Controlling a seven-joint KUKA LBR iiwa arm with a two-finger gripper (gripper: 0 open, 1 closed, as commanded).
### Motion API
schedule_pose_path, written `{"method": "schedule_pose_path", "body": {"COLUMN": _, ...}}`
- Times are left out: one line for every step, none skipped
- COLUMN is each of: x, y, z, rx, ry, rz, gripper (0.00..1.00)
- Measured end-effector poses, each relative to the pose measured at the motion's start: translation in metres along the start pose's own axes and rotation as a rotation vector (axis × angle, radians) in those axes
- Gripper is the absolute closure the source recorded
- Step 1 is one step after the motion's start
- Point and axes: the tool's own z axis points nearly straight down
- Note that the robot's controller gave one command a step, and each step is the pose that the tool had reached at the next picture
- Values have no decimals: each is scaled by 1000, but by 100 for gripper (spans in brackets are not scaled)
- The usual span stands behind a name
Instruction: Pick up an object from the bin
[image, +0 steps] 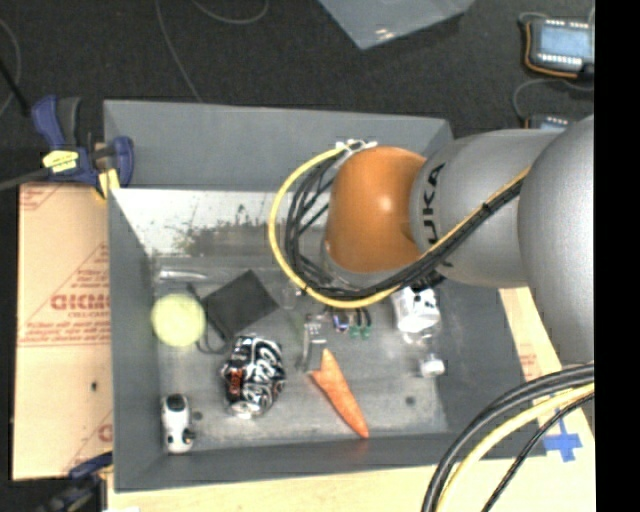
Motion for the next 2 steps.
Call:
{"method": "schedule_pose_path", "body": {"x": -1, "y": 0, "z": -5, "rx": 0, "ry": -7, "rz": 1, "gripper": 0}}
{"method": "schedule_pose_path", "body": {"x": 6, "y": 15, "z": 9, "rx": 3, "ry": -14, "rz": -66, "gripper": 0}}
